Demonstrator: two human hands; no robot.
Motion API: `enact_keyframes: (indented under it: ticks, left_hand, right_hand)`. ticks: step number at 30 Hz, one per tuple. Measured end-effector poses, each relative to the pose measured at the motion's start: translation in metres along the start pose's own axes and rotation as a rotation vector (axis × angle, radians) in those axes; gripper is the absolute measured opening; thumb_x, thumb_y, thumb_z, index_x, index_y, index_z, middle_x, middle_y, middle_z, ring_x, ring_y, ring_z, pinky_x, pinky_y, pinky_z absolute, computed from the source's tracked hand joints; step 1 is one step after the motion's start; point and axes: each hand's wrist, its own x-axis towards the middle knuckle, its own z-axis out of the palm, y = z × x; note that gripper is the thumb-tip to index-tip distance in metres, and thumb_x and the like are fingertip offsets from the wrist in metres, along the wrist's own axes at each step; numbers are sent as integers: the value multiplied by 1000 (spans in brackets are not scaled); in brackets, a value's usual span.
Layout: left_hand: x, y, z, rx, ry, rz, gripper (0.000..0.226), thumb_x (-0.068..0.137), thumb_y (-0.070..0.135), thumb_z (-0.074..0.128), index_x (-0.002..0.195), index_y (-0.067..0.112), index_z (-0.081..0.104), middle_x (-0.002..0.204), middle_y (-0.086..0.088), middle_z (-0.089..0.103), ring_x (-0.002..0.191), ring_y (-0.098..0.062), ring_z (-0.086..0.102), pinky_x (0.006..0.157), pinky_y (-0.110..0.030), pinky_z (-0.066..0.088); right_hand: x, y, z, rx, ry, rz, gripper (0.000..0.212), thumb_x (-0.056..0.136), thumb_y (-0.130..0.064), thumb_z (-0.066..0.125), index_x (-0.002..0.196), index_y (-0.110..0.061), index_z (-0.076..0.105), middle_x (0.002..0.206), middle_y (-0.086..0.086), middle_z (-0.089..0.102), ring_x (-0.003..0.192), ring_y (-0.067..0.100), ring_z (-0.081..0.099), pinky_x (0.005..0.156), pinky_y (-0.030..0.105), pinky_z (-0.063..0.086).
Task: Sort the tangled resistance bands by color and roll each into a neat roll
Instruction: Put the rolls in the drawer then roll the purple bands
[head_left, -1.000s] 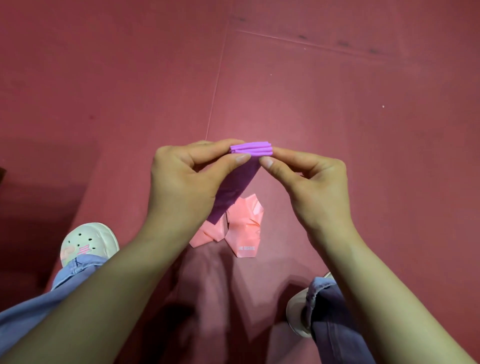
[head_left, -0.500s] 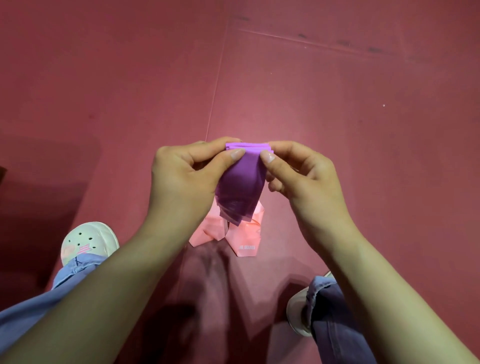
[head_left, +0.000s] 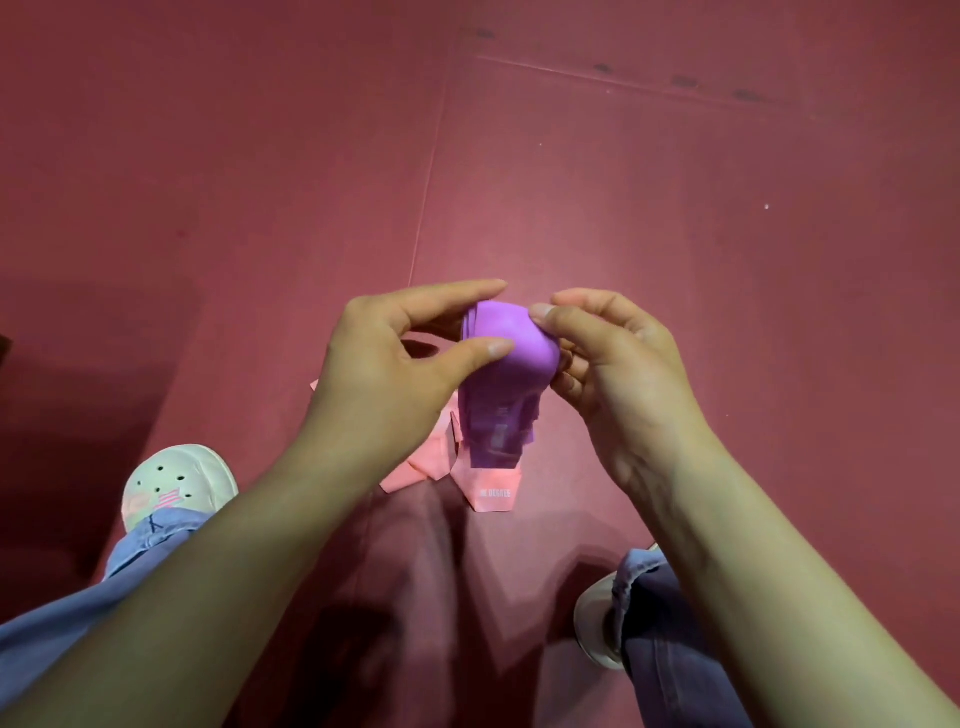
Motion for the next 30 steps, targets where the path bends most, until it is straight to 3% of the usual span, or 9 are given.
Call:
enact_keyframes:
  ticks: [3, 6, 12, 17, 20, 24, 26, 28, 30]
  left_hand:
    - [-1, -1, 0, 136, -22, 79, 52, 72, 12, 81, 117, 33, 66, 95, 10, 71, 86, -10, 64, 85, -32, 51]
    - [-2, -4, 0, 322, 18, 232, 59, 73, 15, 79, 128, 26, 60, 86, -3, 65, 81, -21, 55, 73, -21, 43]
    - [-3, -6, 2, 442, 70, 387, 40, 75, 15, 73, 114, 13, 70, 80, 4, 55, 75, -16, 47, 72, -5, 31]
    - [-4, -6, 4, 486, 8, 303, 17, 83, 10, 67, 100, 9, 72, 80, -5, 51, 79, -20, 43, 70, -19, 28]
    - [-2, -7, 2, 463, -2, 202, 11, 88, 11, 64, 98, 11, 69, 83, -4, 50, 84, -21, 43, 70, -19, 28]
    - [4, -7, -5, 420, -11, 100, 12, 89, 13, 62, 97, 19, 68, 84, 1, 51, 88, -21, 49, 77, -25, 34]
    - [6, -6, -10, 415, -59, 85, 13, 89, 13, 63, 98, 20, 69, 86, 0, 55, 90, -22, 52, 81, -33, 40]
    - [6, -6, -14, 393, -133, 87, 14, 88, 11, 64, 99, 17, 70, 89, -6, 59, 90, -24, 55, 86, -42, 44]
    - [6, -4, -16, 343, -179, 80, 15, 87, 9, 64, 98, 17, 72, 90, -7, 60, 88, -23, 58, 85, -43, 45]
  right_hand:
    - [0, -1, -1, -10, 0, 30, 15, 79, -4, 68, 80, -16, 60, 62, -3, 64, 47, 8, 51, 47, 20, 44]
    - [0, -2, 0, 25, -7, 42, 14, 80, -1, 66, 82, -13, 59, 59, -5, 63, 40, 4, 48, 43, 17, 41]
    - [0, -2, -1, 59, 1, 81, 17, 78, -4, 68, 78, -16, 56, 55, -7, 58, 38, 3, 44, 40, 14, 35]
    - [0, -1, -4, -162, -58, -6, 9, 76, -20, 75, 82, -19, 68, 64, -10, 60, 47, -1, 47, 45, 11, 34]
    - [-5, -1, -3, -193, -149, -123, 21, 76, -15, 77, 96, -14, 71, 71, -9, 62, 55, -4, 53, 50, 6, 38]
    - [-6, 2, -4, -573, -194, -314, 45, 74, -13, 79, 114, -30, 65, 116, -7, 62, 99, 4, 59, 69, 7, 44]
    - [-6, 2, -6, -539, -229, -337, 46, 77, -5, 76, 114, -30, 63, 113, -4, 67, 100, 5, 62, 74, 14, 48]
    - [-7, 1, -5, -510, -209, -321, 36, 78, -2, 74, 103, -27, 66, 99, -1, 72, 92, 8, 67, 77, 24, 53]
    - [-5, 2, -6, -520, -155, -293, 25, 77, -4, 76, 90, -25, 69, 88, 0, 73, 83, 13, 68, 79, 33, 56]
